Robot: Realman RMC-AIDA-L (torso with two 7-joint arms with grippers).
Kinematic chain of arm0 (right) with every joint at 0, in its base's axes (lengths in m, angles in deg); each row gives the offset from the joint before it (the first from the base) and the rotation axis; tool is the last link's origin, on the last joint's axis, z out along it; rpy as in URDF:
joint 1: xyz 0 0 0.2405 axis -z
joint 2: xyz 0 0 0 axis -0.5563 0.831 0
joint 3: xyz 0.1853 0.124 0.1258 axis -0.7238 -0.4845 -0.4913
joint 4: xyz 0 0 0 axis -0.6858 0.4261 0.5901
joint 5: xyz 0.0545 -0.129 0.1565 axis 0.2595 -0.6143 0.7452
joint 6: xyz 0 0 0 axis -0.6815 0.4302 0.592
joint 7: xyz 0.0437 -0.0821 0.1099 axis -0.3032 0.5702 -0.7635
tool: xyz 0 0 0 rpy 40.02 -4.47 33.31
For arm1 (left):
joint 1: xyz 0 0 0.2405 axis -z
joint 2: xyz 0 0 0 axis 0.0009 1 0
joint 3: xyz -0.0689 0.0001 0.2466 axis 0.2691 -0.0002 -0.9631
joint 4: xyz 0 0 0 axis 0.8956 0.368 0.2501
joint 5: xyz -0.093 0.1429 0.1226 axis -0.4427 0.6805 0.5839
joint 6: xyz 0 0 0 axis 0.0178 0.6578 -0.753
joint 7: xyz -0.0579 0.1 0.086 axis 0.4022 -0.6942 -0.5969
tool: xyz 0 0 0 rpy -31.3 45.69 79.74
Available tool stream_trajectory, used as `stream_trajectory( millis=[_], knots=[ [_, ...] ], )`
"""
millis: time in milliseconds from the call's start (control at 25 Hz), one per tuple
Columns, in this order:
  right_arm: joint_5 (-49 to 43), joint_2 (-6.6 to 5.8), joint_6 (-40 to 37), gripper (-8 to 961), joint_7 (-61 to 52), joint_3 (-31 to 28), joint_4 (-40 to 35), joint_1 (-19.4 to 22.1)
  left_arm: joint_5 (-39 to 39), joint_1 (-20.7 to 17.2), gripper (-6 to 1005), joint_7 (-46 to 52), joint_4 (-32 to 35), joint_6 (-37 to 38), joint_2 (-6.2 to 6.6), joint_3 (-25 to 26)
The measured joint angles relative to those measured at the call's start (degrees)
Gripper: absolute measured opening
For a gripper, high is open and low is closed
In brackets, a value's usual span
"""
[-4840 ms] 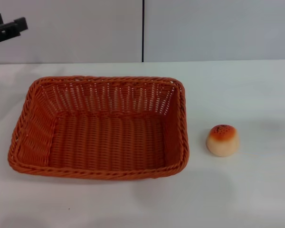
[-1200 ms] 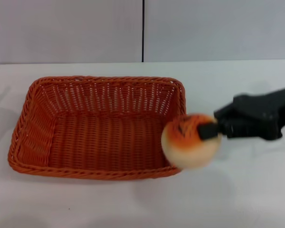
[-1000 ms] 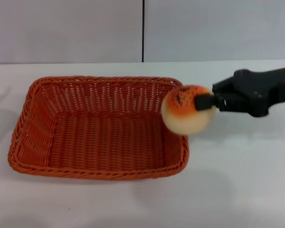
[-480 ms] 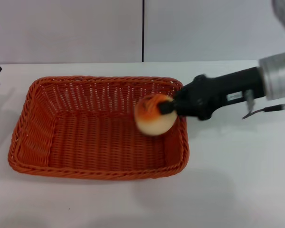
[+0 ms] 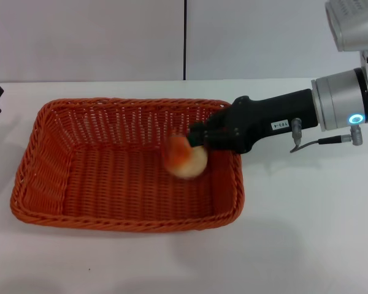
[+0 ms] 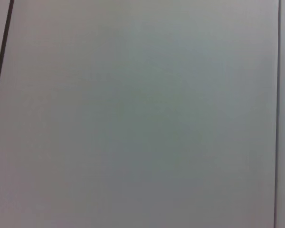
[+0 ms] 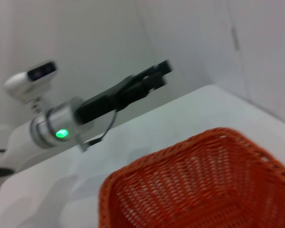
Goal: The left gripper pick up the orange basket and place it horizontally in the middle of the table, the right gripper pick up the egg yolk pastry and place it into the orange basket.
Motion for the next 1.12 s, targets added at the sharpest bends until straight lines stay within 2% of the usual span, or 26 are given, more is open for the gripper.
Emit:
stream_trajectory(
  millis=[200, 400, 520, 560, 600, 720, 760, 800, 880, 960, 1000, 1120],
  knots=[
    [1.23, 0.08, 0.55, 252, 0.41, -0.35, -1.11, 1.61, 0.02, -0.14, 815, 0.00, -0.46, 0.06, 0.06, -0.04],
    [5.36, 0.10, -3.91, 354, 0.53, -0.39, -6.66, 5.67, -0.07, -1.00, 815, 0.00, -0.50, 0.13, -0.01, 0.12],
    [8.92, 0.17, -5.41, 416, 0.54, -0.41, -13.35, 11.01, -0.26, -1.78, 815, -0.02, -0.84, 0.33, 0.00, 0.43],
    [12.19, 0.23, -5.16, 436, 1.42, -0.49, -17.60, 15.39, -0.28, -2.36, 815, -0.25, -1.14, 0.64, 0.00, 0.61],
    [12.19, 0.23, -5.16, 472, 1.42, -0.49, -17.60, 15.39, -0.28, -2.36, 815, -0.25, -1.14, 0.64, 0.00, 0.61],
    [16.85, 0.27, -4.58, 578, 5.00, -2.39, -22.04, 22.08, -0.30, -3.45, 815, -2.23, -1.92, 1.27, 0.01, 1.32],
    [20.72, 0.48, -3.85, 614, 9.18, -4.79, -23.00, 26.22, -0.32, -3.69, 815, -3.27, -2.57, 1.75, 0.01, 1.79],
    [20.72, 0.48, -3.85, 614, 9.18, -4.79, -23.00, 26.22, -0.32, -3.91, 815, -4.51, -3.43, 2.48, 0.02, 2.43],
    [26.31, 0.57, -3.47, 614, 13.72, -7.23, -21.20, 29.38, -0.34, -4.10, 815, -7.20, -5.69, 4.42, 0.05, 4.07],
    [35.93, 0.51, -4.13, 614, 22.05, -10.27, -15.33, 32.82, -0.34, -4.43, 815, -9.94, -7.88, 6.64, 0.10, 6.50],
    [35.93, 0.51, -4.13, 614, 22.05, -10.27, -15.33, 32.82, -0.33, -4.60, 815, -10.75, -8.50, 7.32, 0.10, 7.45],
    [43.63, 0.58, -4.71, 614, 31.68, -11.96, -8.52, 35.24, -0.35, -5.39, 815, -12.38, -10.15, 9.47, 0.07, 10.60]
  ],
)
